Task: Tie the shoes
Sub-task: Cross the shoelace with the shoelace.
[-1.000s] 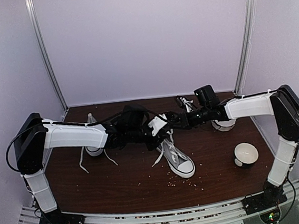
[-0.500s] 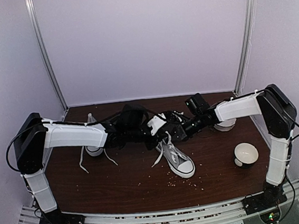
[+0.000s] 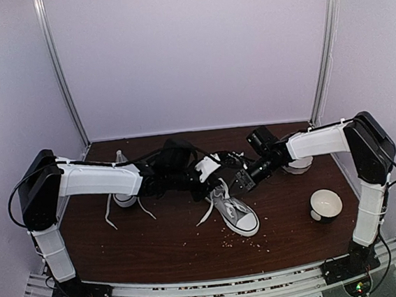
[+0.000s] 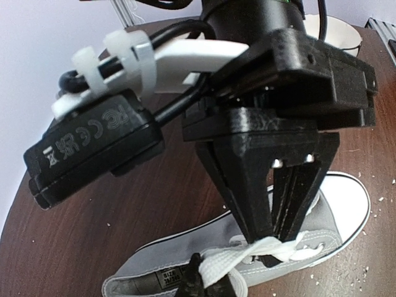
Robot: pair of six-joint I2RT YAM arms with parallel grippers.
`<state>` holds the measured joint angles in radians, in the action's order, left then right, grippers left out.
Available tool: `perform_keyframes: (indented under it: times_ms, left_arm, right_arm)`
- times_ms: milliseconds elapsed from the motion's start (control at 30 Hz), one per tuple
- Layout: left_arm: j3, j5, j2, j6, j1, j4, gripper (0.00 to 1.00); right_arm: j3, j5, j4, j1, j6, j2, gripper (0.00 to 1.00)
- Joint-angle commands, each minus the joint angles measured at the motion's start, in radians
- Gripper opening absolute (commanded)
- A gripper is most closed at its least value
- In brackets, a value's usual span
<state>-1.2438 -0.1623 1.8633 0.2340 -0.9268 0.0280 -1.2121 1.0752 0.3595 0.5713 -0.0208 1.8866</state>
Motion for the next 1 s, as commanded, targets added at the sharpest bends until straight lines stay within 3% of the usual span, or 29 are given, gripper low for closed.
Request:
perform_keyframes:
  times_ms: [0,233,400,533,733,967]
  left_arm:
    - [-0.044,0.013,0.014,0.020,0.008,0.035,0.00]
    - [-0.052,0.001,0.038,0.021,0.008,0.022,0.00]
    - [-0.066,-0.011,0.069,0.011,0.006,0.006,0.00]
    - [-0.055,-0.017,0.073,0.002,0.006,0.008,0.00]
    - [-0.043,-0.016,0.072,-0.002,0.006,0.017,0.00]
    - [-0.037,-0.013,0.072,-0.008,0.006,0.022,0.00]
  right_arm:
    - [-0.048,0.017,0.190,0.012,0.130,-0.004,0.00]
    - [-0.163,-0.020,0.429,0.012,0.290,0.069,0.00]
    - [-0.227,-0.047,0.497,0.012,0.327,0.113,0.12]
    - [-0.220,-0.107,0.449,0.008,0.273,0.095,0.37]
    - [-0.190,-0.182,0.362,-0.003,0.179,0.030,0.47]
    - [-0.134,-0.299,0.265,-0.030,0.066,-0.035,0.47]
